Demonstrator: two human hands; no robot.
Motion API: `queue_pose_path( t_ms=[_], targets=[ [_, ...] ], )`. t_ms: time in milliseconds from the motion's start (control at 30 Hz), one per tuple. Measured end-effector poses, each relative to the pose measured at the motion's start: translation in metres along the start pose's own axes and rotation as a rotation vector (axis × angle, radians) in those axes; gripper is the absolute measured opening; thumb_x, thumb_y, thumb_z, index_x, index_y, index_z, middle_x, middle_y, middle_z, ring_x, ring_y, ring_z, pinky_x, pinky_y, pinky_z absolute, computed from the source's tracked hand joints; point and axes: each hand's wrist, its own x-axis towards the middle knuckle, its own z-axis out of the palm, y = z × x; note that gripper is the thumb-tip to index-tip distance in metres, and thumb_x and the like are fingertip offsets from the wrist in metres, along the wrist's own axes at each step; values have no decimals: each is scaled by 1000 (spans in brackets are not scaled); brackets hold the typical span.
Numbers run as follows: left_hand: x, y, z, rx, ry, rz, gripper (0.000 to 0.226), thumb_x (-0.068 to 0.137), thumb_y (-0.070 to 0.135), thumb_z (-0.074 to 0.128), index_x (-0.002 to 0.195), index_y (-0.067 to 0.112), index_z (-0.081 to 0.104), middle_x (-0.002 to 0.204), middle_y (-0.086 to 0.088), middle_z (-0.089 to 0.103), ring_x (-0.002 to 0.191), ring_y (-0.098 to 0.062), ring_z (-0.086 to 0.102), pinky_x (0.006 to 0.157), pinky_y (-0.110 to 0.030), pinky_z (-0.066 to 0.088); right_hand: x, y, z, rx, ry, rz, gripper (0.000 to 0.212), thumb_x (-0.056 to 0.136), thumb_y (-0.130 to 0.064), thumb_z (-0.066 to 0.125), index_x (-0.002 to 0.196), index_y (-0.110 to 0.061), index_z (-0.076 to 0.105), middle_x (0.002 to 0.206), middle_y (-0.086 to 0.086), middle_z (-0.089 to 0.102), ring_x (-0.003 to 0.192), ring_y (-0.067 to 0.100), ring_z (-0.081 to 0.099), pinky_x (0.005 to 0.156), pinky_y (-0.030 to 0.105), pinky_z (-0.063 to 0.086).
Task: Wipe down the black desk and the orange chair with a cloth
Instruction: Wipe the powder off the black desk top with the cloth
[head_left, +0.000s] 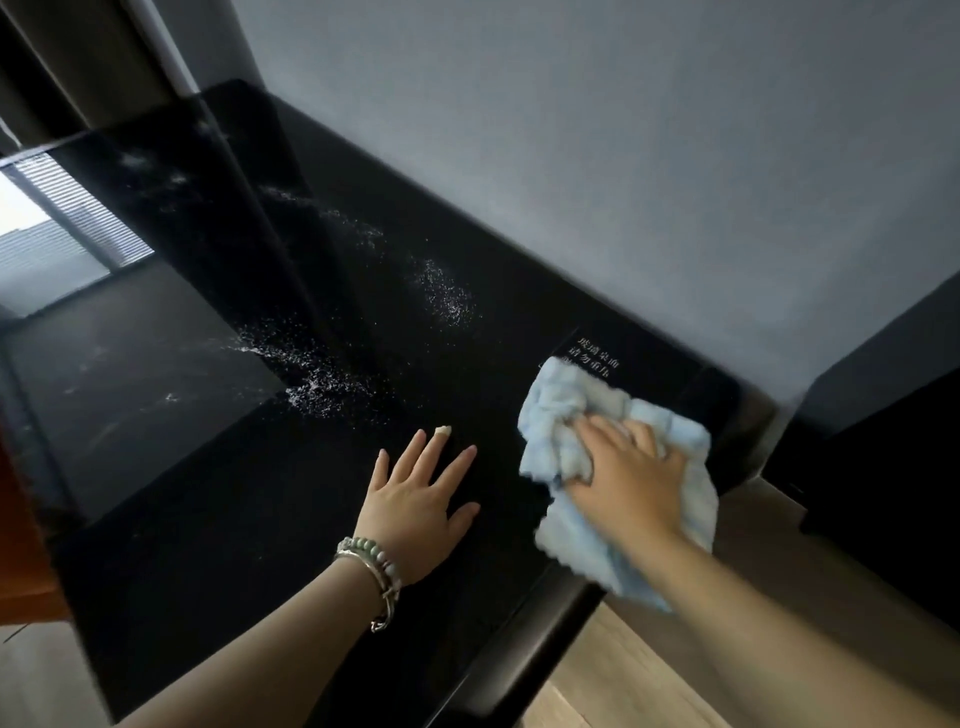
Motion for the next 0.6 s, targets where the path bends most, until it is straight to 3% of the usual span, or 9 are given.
queue_pose_path(
  t_ms=[67,133,300,333,400,433,500,533,600],
  targets=[
    [0,2,-4,-5,15,4,61,92,56,30,145,41,3,156,8,-8,143,-17,-10,115,-44,-5,-21,-2,2,-27,20,-115,40,70,-56,46,106,-40,51,98,-17,57,100,19,52,73,39,36],
    [2,2,-9,-9,20,14,62,92,55,34,146,39,9,156,7,-1,144,-18,-5,115,-44,1,1,14,-6,-60,-39,-134,44,74,-58,43,115,-42,46,109,-18,55,107,18,48,79,39,36],
    [-3,0,-11,-19,11,40,64,91,53,39,146,34,13,155,9,4,144,-16,-3,116,-43,4,78,44,-18,55,-93,300,40,84,-45,36,121,-35,43,130,-3,49,124,29,36,97,55,31],
    [-4,0,-10,-23,16,39,64,91,53,39,146,34,13,155,10,4,144,-15,-4,116,-43,3,76,41,-17,171,-92,272,40,84,-44,37,121,-31,45,129,-2,49,123,29,37,98,54,30],
    [-6,-1,-9,-29,26,39,64,91,53,39,146,34,13,155,10,4,144,-15,-4,116,-42,2,47,18,-18,558,-193,-7,35,81,-41,37,110,-24,48,114,-2,50,114,16,43,95,39,29],
    [-6,-1,-8,-30,33,39,64,91,53,38,146,34,13,155,10,5,144,-15,-3,116,-42,1,23,7,-12,571,-185,-169,27,78,-43,35,100,-29,44,102,-9,45,106,8,44,87,32,29],
    [-7,-1,-9,-36,38,43,63,91,54,37,147,34,12,155,10,5,144,-15,-4,116,-41,0,-23,-5,2,222,-42,-251,25,72,-54,37,93,-41,40,90,-17,45,98,10,48,74,32,29],
    [-7,-1,-9,-41,37,48,63,91,54,36,147,34,12,155,10,4,144,-15,-4,116,-41,0,-30,-3,5,90,50,-208,33,71,-60,37,100,-43,43,93,-19,50,100,14,48,73,35,31],
    [-8,-1,-8,-45,39,52,64,92,53,36,147,34,11,155,9,5,144,-16,-4,116,-41,0,-13,10,-3,-9,2,-168,50,72,-65,33,117,-46,39,110,-19,52,112,16,43,81,40,33]
  ],
)
